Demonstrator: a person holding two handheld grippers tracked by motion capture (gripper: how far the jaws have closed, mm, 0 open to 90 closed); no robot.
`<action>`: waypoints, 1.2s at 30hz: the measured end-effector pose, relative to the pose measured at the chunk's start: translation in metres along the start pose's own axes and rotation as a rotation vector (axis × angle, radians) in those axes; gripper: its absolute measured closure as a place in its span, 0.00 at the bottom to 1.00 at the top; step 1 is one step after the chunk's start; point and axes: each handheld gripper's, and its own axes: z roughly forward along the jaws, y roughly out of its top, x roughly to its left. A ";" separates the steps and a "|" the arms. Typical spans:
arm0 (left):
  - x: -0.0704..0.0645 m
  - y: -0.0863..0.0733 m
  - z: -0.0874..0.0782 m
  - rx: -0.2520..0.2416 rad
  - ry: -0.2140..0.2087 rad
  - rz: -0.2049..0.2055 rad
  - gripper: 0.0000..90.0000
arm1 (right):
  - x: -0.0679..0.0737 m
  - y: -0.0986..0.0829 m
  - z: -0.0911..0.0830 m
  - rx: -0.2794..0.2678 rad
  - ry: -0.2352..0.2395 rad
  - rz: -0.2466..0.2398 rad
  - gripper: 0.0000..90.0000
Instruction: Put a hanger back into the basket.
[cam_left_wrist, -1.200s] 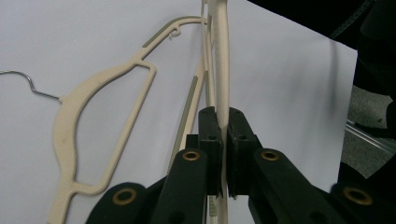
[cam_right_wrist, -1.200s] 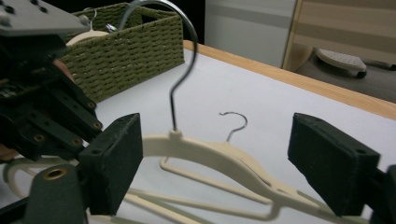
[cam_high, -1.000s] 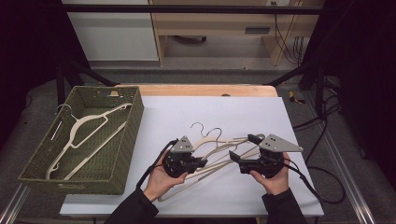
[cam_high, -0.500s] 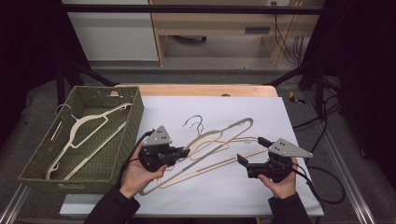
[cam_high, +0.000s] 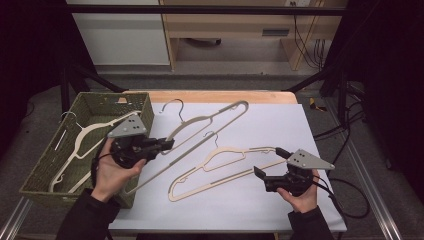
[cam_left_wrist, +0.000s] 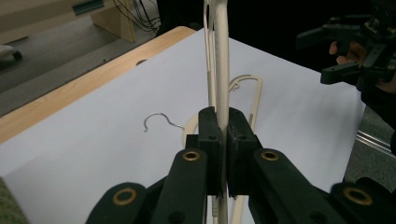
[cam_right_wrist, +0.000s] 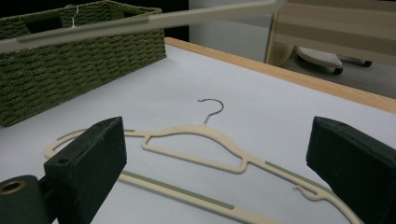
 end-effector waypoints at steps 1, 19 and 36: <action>0.003 0.001 -0.005 -0.004 0.008 0.000 0.96 | 0.000 0.000 0.000 0.000 0.001 0.000 0.06; 0.051 0.001 -0.068 -0.023 0.138 -0.021 0.96 | -0.007 -0.006 0.000 -0.008 0.007 0.030 0.08; 0.108 -0.029 -0.096 0.017 0.216 -0.055 0.96 | -0.009 -0.008 0.002 -0.003 0.002 0.034 0.08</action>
